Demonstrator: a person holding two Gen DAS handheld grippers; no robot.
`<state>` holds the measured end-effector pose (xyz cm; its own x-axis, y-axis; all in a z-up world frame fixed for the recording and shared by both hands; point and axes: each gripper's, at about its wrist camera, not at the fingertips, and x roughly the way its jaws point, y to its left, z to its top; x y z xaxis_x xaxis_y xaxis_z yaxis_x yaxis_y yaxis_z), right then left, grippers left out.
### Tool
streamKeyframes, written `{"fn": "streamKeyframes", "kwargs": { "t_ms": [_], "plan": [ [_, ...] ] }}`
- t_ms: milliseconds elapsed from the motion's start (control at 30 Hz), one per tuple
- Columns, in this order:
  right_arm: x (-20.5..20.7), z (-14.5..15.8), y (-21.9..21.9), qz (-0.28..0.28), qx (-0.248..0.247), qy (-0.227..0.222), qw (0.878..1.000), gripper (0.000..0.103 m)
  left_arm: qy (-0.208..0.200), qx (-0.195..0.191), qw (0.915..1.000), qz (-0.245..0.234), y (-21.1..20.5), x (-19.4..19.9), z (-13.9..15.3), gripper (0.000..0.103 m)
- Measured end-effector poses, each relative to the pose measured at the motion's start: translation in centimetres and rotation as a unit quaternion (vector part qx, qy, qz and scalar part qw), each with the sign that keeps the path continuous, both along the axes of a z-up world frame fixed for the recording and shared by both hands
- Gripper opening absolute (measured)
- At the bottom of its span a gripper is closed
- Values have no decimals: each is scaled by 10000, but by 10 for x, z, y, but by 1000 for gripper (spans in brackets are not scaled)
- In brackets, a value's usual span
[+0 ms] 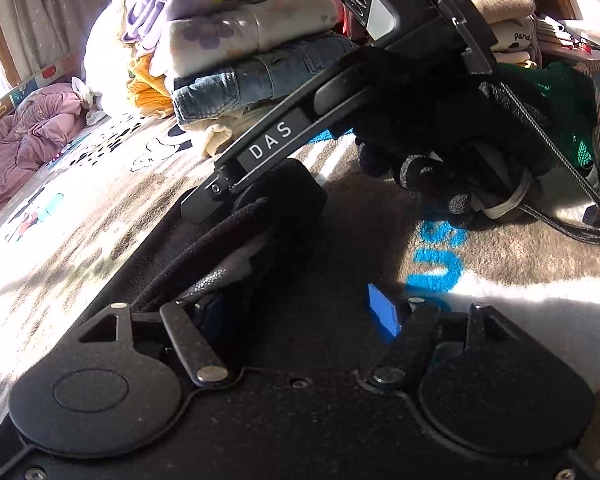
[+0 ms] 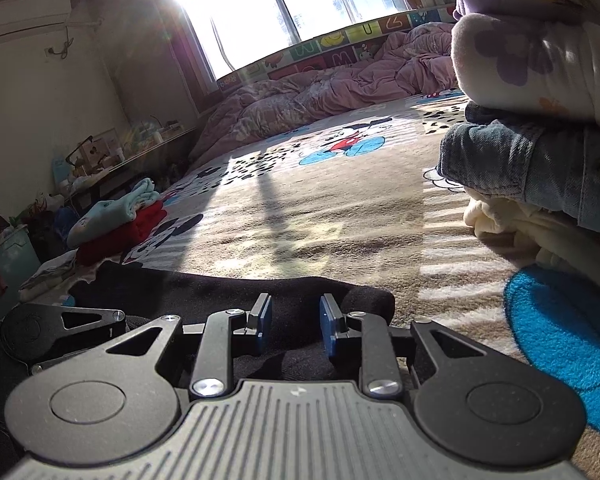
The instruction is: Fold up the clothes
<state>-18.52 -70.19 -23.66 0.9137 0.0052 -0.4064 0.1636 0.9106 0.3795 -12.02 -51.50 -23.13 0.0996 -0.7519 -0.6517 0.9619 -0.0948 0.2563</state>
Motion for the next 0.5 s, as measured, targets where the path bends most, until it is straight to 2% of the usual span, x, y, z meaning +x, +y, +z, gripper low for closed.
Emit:
{"fn": "streamKeyframes", "kwargs": {
  "t_ms": [233, 433, 500],
  "plan": [
    [4, -2, 1, -131, -90, 78, 9998, 24, -234, 133, 9992, -305, 6, -6, 1, 67],
    [3, -2, 0, -118, -45, 65, 9999, 24, -631, 162, 9959, -626, 12, -13, 1, 67],
    [3, -2, -2, -110, -2, 58, 9999, 24, -90, 231, 9997, -80, 6, 0, 7, 68]
  ]
}}
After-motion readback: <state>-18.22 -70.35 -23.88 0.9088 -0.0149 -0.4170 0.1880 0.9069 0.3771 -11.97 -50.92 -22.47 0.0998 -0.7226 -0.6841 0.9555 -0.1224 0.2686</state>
